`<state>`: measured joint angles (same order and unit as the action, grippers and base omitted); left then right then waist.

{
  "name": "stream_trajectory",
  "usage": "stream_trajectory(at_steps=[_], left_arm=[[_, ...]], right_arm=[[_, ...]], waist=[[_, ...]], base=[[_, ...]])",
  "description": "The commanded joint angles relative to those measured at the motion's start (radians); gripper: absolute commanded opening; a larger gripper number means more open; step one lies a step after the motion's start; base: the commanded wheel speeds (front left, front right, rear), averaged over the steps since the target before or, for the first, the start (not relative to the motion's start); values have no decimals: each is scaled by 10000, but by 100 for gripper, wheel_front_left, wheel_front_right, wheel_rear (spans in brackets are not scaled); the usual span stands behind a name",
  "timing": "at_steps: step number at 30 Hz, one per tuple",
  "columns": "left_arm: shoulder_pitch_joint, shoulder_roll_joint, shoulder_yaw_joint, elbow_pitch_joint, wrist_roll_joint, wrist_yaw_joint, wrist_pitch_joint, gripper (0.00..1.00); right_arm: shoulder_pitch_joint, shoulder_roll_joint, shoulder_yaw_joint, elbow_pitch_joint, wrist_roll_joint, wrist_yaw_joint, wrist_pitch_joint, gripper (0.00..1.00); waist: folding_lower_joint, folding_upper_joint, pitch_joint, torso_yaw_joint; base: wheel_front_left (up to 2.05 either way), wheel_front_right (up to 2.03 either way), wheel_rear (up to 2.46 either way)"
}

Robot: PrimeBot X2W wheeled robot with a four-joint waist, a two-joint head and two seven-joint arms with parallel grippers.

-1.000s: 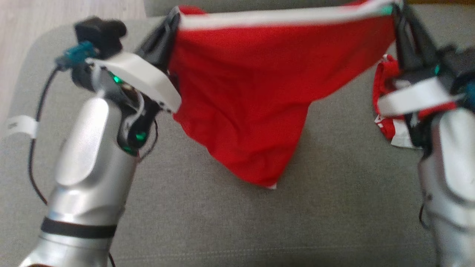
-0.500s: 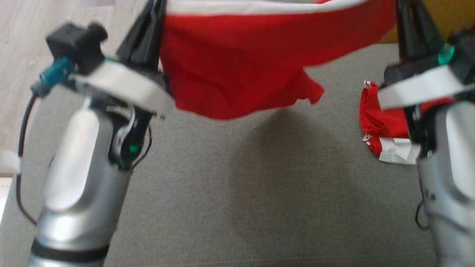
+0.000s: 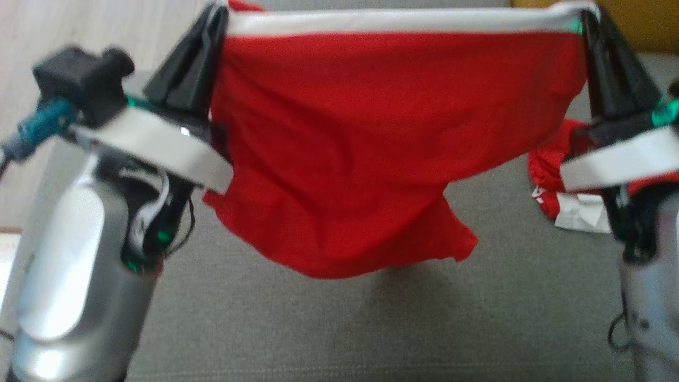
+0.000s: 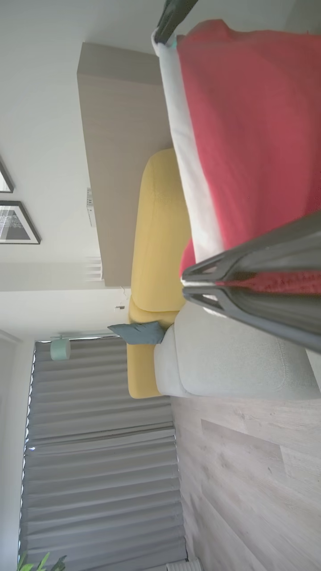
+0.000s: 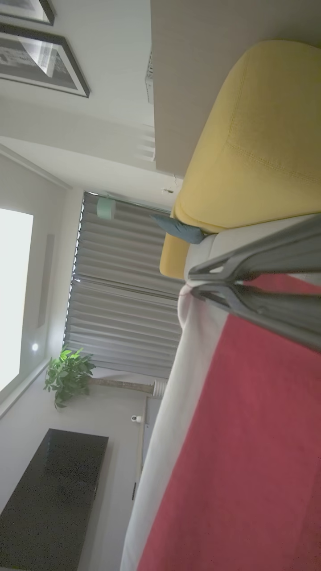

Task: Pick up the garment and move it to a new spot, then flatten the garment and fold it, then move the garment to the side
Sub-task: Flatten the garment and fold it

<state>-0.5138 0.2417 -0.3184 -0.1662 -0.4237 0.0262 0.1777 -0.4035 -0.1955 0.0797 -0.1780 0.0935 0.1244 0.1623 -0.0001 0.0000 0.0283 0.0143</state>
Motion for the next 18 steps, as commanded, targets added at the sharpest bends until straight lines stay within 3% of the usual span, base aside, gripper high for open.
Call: stream_trajectory(at_steps=[1, 5, 9, 13, 18], left_arm=[[-1081, 300, 423, -110, 112, -36, 56, 0], [-2080, 273, 496, 743, 85, -225, -31, 0], [-4034, 202, 661, 2544, 236, -518, -642, 0], [-6327, 124, 921, 4648, 628, -553, -1857, 0], [-8387, -98, 904, 6891, 1073, -618, -3620, 0]], right_arm=[[-1083, -136, 185, -118, 62, 63, 118, 0], [-2476, -287, 470, 738, 243, 63, 138, 0], [-4952, -544, 954, 2687, 288, 63, -313, 0], [-7697, -412, 1236, 4990, 7, 63, -1306, 0], [-9998, 228, 616, 7480, -486, 63, -2777, 0]], waist=[[1, 0, 589, -37], [1, 0, 1413, -72], [1, 0, 2534, -78], [1, 0, 3444, -102], [1, 0, 4252, -51]], base=[[0, 0, 0], [0, 0, 0], [0, 0, 0], [0, 0, 0], [0, 0, 0]])
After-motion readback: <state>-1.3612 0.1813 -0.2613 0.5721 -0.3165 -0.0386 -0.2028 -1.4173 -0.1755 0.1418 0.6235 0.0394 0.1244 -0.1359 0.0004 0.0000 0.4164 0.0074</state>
